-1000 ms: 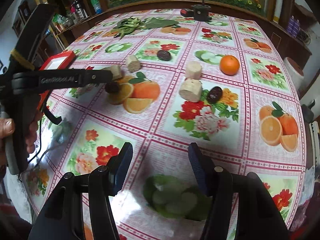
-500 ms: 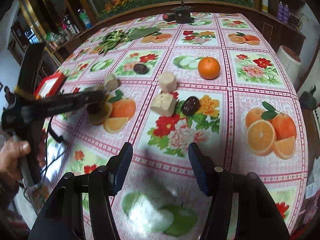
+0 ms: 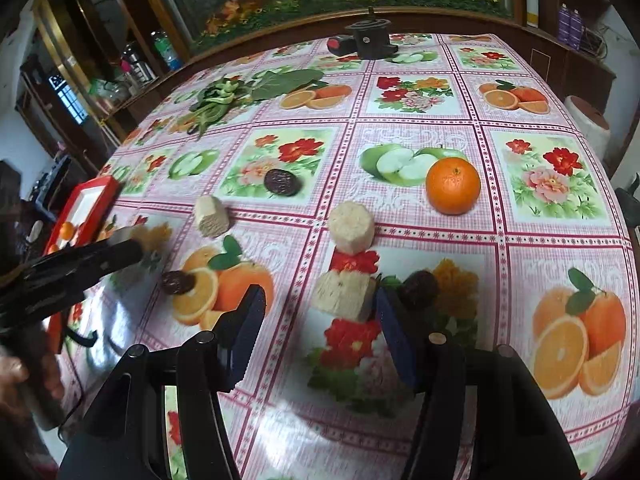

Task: Organize fruits
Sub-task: 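Grasp a beige piece with the left gripper while the right gripper grasps another beige piece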

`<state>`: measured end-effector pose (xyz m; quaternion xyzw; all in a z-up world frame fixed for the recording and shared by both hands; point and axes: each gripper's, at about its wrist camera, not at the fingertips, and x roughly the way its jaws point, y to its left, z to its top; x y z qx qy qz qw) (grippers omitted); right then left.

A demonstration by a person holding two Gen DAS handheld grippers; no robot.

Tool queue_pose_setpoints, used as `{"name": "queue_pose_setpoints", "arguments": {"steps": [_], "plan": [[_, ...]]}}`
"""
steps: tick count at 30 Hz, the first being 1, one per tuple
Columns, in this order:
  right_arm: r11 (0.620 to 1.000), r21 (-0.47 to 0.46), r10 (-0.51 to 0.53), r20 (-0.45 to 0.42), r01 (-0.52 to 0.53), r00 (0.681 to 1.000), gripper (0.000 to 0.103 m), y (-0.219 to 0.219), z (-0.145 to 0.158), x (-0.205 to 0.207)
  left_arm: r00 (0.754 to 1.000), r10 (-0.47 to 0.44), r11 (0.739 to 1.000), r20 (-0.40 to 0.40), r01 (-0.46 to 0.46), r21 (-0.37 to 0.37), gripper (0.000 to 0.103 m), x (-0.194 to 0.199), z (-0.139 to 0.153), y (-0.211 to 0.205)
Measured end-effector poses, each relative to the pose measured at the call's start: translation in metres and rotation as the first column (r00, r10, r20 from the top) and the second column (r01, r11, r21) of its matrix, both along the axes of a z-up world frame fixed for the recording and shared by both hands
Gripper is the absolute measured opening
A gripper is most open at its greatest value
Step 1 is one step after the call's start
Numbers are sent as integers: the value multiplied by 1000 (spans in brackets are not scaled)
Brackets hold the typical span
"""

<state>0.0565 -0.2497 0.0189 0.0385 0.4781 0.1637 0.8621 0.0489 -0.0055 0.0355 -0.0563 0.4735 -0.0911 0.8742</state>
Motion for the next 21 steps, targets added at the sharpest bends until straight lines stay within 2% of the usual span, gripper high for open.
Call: {"name": "queue_pose_setpoints", "arguments": {"steps": [2, 5, 11, 21], "plan": [[999, -32, -8, 3, 9, 1000, 42, 1, -2, 3, 1000, -3, 1000, -1, 3, 1, 42, -4, -1, 2], [998, -67, -7, 8, 7, 1000, 31, 2, -2, 5, 1000, -6, 1000, -4, 6, 1, 42, -9, -4, 4], [998, -59, 3, -4, -3, 1000, 31, 4, -1, -3, 1000, -13, 1000, -17, 13, -3, 42, -17, -9, 6], [998, -61, 35, -15, -36, 999, 31, 17, 2, -51, 998, -54, 998, -17, 54, -27, 42, -42, -7, 11]]}}
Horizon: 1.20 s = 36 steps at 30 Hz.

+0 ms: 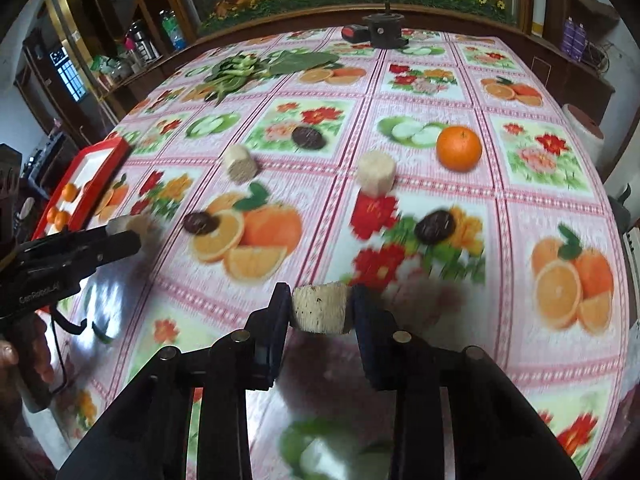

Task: Organize fruits
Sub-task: 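Grasp a beige piece with the left gripper while the right gripper grasps another beige piece, then carry both beige pieces toward the red-rimmed tray with both grippers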

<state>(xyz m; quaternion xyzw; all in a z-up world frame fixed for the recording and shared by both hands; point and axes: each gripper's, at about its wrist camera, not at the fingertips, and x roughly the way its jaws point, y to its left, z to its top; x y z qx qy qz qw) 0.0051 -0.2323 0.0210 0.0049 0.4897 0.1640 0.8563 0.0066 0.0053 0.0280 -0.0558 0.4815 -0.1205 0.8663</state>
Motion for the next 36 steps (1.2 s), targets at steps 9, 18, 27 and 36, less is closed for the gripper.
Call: {"name": "queue_pose_setpoints", "arguments": {"steps": [9, 18, 27, 36], "plan": [[999, -15, 28, -6, -28, 1000, 31, 35, 3, -21, 1000, -5, 1000, 3, 5, -4, 42, -26, 5, 20], [995, -39, 96, 24, -95, 995, 31, 90, 17, -21, 999, 25, 1000, 31, -25, -6, 42, -38, 15, 59], [987, -107, 119, -2, -119, 993, 31, 101, 9, -24, 1000, 6, 1000, 6, -6, 14, 42, -44, 4, 70], [974, -201, 107, 4, -104, 994, 49, 82, 1, -34, 999, -30, 999, -24, 30, 15, 42, -44, -10, 57]]}}
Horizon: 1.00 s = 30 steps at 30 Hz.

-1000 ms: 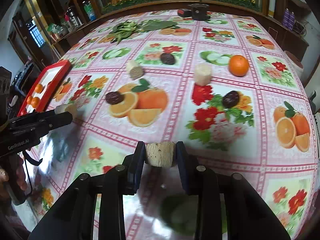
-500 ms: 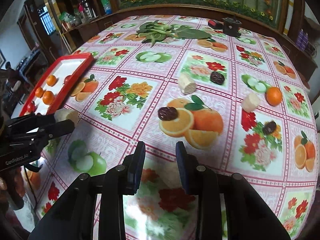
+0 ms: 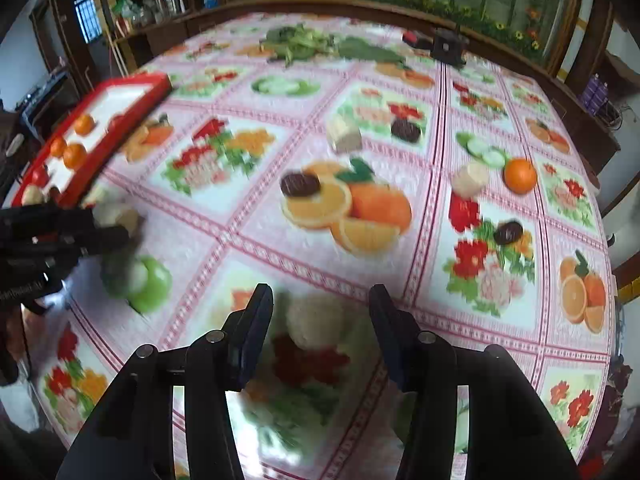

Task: Organize fruits
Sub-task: 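Carry both beige pieces toward the red-rimmed tray with both grippers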

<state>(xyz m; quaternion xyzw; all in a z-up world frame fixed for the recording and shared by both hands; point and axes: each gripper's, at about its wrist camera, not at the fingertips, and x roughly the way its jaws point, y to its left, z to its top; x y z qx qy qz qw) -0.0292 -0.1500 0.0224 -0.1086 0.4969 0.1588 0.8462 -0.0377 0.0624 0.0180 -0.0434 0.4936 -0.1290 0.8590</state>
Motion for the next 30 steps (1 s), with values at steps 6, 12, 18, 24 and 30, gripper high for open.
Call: {"name": "queue_pose_setpoints", "arguments": {"steps": [6, 12, 18, 24, 30], "plan": [[1000, -2, -4, 14, 4, 1000, 49, -7, -7, -8, 1000, -3, 1000, 3, 3, 11, 42, -1, -2, -5], [1000, 25, 13, -7, -13, 1000, 33, -6, -7, -6, 1000, 1, 1000, 9, -2, 16, 42, -1, -2, -7], [998, 50, 26, -15, -26, 1000, 30, -4, -2, -10, 1000, 1, 1000, 5, -1, 4, 42, -3, -2, -7], [997, 76, 23, -11, -22, 1000, 30, 1, 6, -13, 1000, -8, 1000, 7, 8, 0, 42, -6, 1, -9], [995, 92, 34, -15, -33, 999, 30, 13, 10, -10, 1000, -6, 1000, 26, 7, -10, 42, -9, 11, -4]]}}
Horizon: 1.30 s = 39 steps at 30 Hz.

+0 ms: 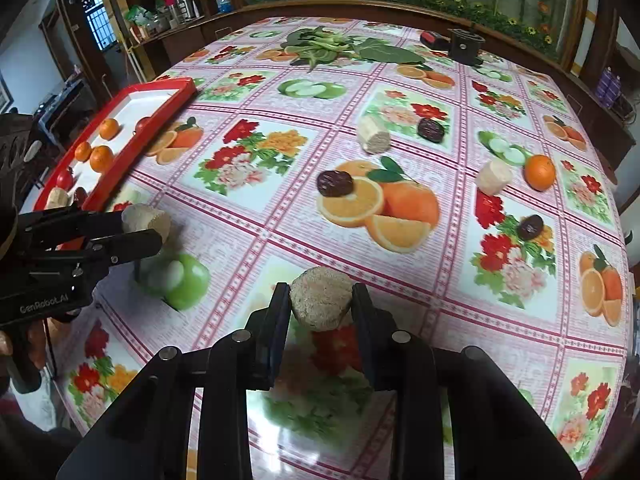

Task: Organize fruits
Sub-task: 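Carry both beige pieces toward the red-rimmed tray with both grippers, then lower the beige pieces into the tray and open both grippers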

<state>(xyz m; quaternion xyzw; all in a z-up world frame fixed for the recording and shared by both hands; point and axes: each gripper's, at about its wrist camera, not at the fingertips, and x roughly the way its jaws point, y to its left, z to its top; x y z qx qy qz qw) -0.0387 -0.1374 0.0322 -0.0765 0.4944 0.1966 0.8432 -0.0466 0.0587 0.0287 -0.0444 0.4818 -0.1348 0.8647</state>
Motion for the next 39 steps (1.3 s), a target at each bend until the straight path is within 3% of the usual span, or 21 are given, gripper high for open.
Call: {"name": "queue_pose_setpoints", "arguments": {"steps": [9, 19, 33, 39], "plan": [[998, 32, 60, 0, -60, 998, 30, 40, 11, 14, 998, 57, 998, 33, -57, -9, 42, -3, 16, 36], [982, 66, 175, 2, -174, 985, 30, 114, 19, 39, 984, 174, 984, 42, -175, 20, 42, -1, 22, 103], [935, 102, 339, 30, -341, 940, 30, 227, 32, 67, 943, 329, 943, 58, -331, 30, 42, 7, 28, 187], [910, 101, 401, 41, -403, 915, 30, 267, 29, 69, 932, 360, 932, 45, -361, 36, 42, 18, 19, 202]]}}
